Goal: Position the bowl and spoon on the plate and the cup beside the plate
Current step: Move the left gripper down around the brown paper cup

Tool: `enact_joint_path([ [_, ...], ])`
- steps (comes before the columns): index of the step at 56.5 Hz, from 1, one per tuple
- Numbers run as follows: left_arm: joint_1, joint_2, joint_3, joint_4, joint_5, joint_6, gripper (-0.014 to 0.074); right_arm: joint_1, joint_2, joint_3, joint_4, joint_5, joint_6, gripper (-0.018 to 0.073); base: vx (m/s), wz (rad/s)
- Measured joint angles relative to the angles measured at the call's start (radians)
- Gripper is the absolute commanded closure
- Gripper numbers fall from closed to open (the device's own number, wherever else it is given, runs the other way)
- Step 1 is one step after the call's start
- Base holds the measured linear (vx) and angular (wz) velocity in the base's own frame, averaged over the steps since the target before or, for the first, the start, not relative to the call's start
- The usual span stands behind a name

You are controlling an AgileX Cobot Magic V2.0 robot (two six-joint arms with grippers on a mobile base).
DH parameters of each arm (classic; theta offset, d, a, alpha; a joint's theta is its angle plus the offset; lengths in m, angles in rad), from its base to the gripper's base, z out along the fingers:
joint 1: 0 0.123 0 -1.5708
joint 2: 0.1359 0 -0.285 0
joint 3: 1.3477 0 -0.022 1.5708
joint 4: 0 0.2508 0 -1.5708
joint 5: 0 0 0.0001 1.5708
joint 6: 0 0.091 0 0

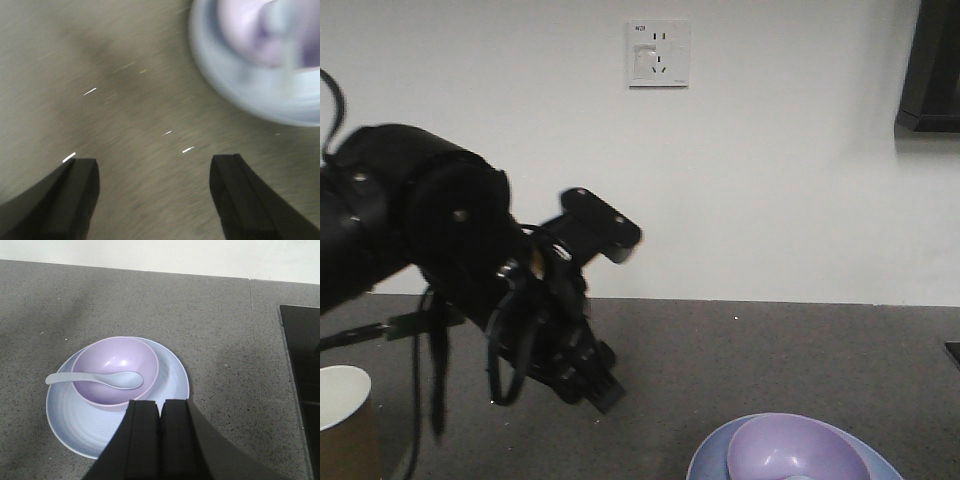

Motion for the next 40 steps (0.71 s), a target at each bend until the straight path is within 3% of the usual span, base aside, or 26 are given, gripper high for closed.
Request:
enact_joint_path([
  [5,0.054,-0.054,0.035,0.073,0.011,-0.051,0.0021,0.0,0.0,0.0,0.0,0.0,0.0,0.0568,0.0,0.0],
  [11,0.123,-0.122,0.099,0.101,0.02,-0.063,0.0021,0.0,0.0,0.0,0.0,0.004,0.0,0.0568,0.0,0.0],
  [26,0.279,-0.23,0.267,0.104,-0.002,-0.065,0.0021,0.0,0.0,0.0,0.0,0.011,0.0,0.0568,0.0,0.0],
  [40,0.366,-0.23,0.404,0.104,-0.084,-0.089,0.0021,0.0,0.0,0.0,0.001,0.019,0.0,0.0568,0.0,0.0],
])
